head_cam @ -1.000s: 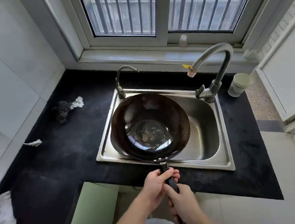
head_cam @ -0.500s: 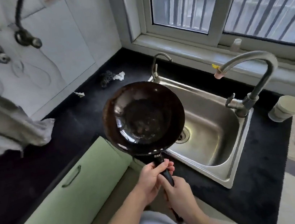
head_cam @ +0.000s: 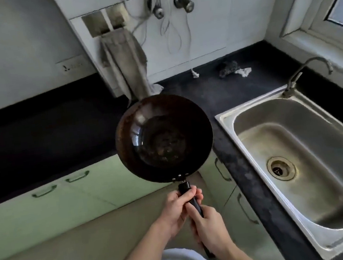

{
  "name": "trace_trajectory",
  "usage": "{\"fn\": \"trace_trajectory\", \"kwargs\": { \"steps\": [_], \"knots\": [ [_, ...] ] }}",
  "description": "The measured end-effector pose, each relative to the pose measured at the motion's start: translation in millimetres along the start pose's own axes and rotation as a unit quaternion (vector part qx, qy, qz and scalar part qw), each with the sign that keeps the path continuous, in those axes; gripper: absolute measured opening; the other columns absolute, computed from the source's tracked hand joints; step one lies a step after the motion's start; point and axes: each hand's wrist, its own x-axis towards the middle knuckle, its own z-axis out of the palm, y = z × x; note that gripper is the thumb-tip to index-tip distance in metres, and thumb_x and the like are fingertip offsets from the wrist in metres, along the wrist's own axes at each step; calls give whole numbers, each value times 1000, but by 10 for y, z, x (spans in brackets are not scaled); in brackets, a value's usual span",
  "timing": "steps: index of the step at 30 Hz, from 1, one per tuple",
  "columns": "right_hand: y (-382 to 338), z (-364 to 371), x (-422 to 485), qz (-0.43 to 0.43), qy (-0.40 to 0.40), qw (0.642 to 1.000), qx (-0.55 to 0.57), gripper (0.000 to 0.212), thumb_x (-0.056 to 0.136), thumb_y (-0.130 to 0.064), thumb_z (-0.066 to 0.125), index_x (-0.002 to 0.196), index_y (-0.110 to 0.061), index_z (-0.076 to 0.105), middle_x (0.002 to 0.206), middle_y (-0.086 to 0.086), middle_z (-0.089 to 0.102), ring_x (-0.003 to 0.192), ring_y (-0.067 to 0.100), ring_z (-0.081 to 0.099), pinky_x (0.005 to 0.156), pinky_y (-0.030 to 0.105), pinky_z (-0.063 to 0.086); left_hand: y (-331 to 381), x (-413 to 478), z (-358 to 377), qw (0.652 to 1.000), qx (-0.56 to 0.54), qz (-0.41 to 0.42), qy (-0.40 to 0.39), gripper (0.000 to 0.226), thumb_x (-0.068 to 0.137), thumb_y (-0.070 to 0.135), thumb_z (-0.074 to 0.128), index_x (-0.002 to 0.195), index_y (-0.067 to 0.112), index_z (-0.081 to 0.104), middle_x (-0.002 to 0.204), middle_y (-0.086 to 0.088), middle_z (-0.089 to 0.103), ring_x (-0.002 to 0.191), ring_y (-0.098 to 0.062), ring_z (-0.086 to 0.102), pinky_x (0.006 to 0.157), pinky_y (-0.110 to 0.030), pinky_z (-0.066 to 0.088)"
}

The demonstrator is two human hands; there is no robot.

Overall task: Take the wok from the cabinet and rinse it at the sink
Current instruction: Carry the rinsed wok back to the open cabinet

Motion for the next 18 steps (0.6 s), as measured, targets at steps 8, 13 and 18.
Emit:
{"fn": "trace_trajectory", "kwargs": {
  "steps": [8,13,18],
  "knots": [
    [82,960,-134,5,-124,990,-66,40,97,-37,54,63,-17,54,52,0,56,45,18,48,47,33,41,-39,-527,-1024,984,-119,61,119,15,91,1,59,83,1,72,83,-12,73,71,-17,69,69,-25,57],
    [110,1586,-445,-12,-188,973,-135,41,99,-33,52,63,-14,54,50,2,56,42,16,49,46,31,43,-147,-1001,-1692,970,-160,84,161,14,92,3,60,83,2,72,82,-12,71,71,-17,69,70,-27,56],
    [279,2270,-904,-19,-247,948,-201,36,100,-30,52,70,-11,57,54,2,57,43,16,51,40,31,44,-388,-1619,-2441,959,-187,94,191,11,93,4,58,91,2,68,84,-12,71,75,-21,67,49,-21,49]
  ]
}}
